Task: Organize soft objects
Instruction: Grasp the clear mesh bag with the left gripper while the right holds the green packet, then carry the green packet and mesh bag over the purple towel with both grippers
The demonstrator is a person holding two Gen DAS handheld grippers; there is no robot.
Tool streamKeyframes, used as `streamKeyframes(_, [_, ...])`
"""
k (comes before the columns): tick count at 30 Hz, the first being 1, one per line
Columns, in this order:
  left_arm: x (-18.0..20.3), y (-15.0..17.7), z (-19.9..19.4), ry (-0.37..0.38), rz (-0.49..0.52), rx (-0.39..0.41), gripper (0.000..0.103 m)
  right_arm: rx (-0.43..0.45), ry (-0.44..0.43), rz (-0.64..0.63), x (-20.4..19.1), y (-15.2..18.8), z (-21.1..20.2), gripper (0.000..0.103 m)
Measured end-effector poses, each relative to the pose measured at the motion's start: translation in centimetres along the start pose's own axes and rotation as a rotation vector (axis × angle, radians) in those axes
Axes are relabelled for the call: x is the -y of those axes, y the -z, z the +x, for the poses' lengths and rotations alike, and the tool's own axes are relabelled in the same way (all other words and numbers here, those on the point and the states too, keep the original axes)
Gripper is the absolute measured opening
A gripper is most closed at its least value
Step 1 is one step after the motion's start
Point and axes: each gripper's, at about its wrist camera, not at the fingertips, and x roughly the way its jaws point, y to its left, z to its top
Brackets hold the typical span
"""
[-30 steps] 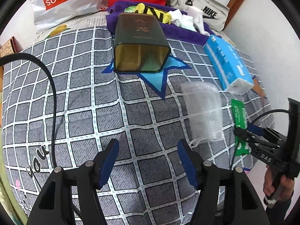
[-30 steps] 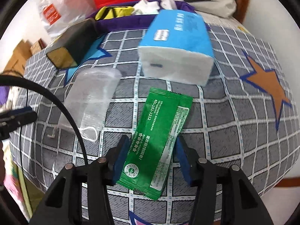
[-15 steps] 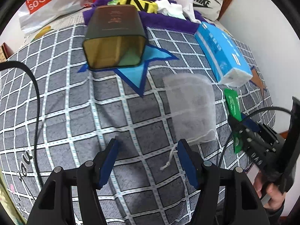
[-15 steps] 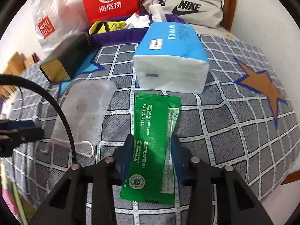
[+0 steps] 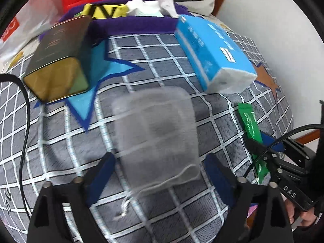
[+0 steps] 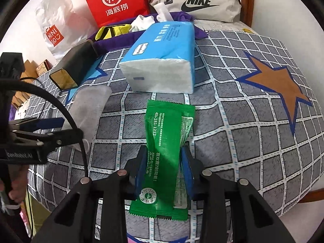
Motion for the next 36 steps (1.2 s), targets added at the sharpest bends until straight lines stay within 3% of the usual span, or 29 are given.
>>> streamKeyframes(3, [1.1,-0.1,0.5,-0.026,0.015,0.03,0.103,0.006,0.011,0.017,0.7,0.0,-0.1,0.034])
streamKeyframes(9, [1.7,-0.5,1.0,-0.057,0.005,0.093,0.103,0.016,-0.003,0.045,2.1,-0.1,-0.3,0.034])
streamKeyframes(20, [2.0,-1.3,1.8,-0.129,0.026,0.079,0.101,0.016,-0.035,0.088,3.3,-0.5,-0.7,0.035])
streamKeyframes(23, [1.5,-1.5,1.2,-0.163,0.013,0.093,0.077,0.018,-0.029,0.083,3.1,-0.7,-0.9,0.035])
streamKeyframes(24, [1.1,-1.5,0.8,-0.155,0.001,0.093,0.065,0.017,-0.024,0.077,2.9,-0.8,-1.0,0.035])
streamKeyframes(25, [0.5,-1.6,0.4,-0.141,-0.022,0.093,0.045,0.019,-0.021,0.067,2.7,-1.0,-1.2,0.035])
streamKeyframes(27, [-0.9,-1.7,-0.3,-0.069,-0.065,0.081,0.023,0.024,-0.011,0.049,2.4,-1.4,-1.6,0.035])
streamKeyframes(30, [-2.6,-1.4,-0.7,0.056,-0.121,0.054,0.016,0.03,-0.02,0.028,1.6,-2.1,-2.3,0.035])
streamKeyframes(36, [-4.7,-1.1,-3.1,0.075,-0.159,0.09,0.015,0.042,-0.062,-0.004,-0.5,-3.6,-3.2,0.035])
